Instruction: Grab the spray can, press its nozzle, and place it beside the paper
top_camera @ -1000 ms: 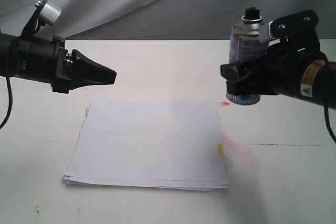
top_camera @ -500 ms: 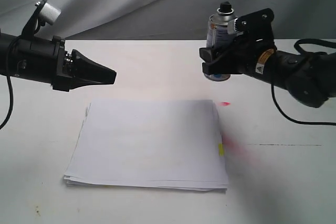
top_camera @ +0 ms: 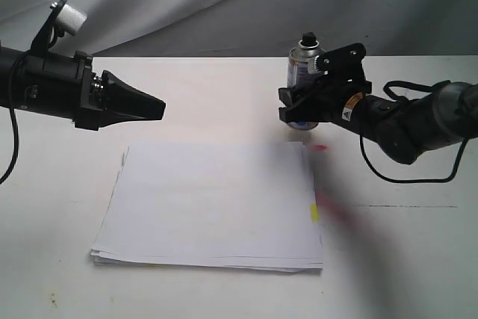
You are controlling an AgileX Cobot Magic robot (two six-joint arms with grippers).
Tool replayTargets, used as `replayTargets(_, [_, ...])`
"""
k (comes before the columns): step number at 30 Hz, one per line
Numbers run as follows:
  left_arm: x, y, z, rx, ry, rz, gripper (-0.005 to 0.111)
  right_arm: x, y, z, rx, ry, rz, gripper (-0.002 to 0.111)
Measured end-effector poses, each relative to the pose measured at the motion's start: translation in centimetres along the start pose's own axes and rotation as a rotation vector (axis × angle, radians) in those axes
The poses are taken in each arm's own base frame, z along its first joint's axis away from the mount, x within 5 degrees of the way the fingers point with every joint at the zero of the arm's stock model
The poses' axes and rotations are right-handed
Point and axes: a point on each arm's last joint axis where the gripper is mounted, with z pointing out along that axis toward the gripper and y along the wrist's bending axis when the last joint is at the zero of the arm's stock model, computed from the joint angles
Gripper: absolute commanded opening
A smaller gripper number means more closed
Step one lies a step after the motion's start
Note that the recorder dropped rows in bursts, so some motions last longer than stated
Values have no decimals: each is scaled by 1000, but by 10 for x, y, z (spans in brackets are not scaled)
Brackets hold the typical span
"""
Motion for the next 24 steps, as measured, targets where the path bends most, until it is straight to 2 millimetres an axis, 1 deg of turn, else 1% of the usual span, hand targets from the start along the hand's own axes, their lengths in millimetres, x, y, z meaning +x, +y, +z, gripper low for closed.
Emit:
replayTargets(5, [0, 0, 0, 0, 0, -2, 0, 11, -1, 3, 3, 27, 8, 0])
replayTargets(13, [0, 0, 0, 0, 0, -2, 0, 11, -1, 3, 2, 23, 8, 0])
replayTargets(22, [0, 0, 0, 0, 0, -2, 0, 14, -2, 4, 10, 57, 8, 0])
replayTargets(23, [0, 0, 0, 0, 0, -2, 0, 14, -2, 4, 10, 57, 8, 2])
replayTargets(24, [0, 0, 0, 0, 0, -2, 0, 14, -2, 4, 11, 59, 8, 10])
